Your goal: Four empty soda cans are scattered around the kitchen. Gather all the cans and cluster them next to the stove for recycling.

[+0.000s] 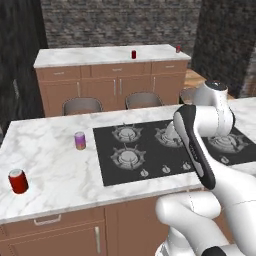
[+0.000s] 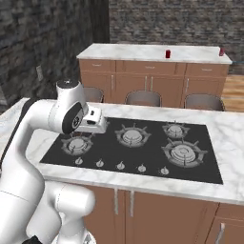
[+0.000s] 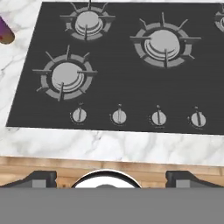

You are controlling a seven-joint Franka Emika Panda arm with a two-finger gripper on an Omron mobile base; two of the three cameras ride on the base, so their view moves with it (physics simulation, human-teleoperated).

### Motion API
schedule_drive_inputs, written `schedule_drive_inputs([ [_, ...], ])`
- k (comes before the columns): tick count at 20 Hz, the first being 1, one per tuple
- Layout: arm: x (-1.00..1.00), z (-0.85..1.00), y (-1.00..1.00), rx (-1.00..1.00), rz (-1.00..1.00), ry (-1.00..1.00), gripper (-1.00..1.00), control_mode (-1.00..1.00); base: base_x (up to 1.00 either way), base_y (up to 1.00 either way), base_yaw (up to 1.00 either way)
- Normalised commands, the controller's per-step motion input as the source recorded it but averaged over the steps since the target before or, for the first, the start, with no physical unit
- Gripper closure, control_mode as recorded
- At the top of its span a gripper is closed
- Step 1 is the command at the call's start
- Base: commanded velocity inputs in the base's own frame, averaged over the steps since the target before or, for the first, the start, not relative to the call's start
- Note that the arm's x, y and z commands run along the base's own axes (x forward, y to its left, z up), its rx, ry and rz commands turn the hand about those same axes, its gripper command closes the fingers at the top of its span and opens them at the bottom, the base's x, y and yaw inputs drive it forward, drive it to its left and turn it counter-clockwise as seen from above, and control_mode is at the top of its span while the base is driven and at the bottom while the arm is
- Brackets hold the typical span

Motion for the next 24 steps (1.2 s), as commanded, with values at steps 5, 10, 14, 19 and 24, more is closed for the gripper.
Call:
schedule_drive_inputs([
  [5, 0.0, 0.0, 0.0, 0.0, 0.0, 0.0, -1.0, 1.0, -0.12, -1.0, 0.0],
  [10, 0.0, 0.0, 0.0, 0.0, 0.0, 0.0, -1.0, 1.0, -0.13, -1.0, 0.0],
  [14, 0.0, 0.0, 0.0, 0.0, 0.0, 0.0, -1.0, 1.0, -0.05, -1.0, 0.0],
  [19, 0.0, 0.0, 0.0, 0.0, 0.0, 0.0, -1.0, 1.0, -0.07, -1.0, 0.0],
  [24, 0.0, 0.0, 0.0, 0.0, 0.0, 0.0, -1.0, 1.0, -0.01, -1.0, 0.0],
])
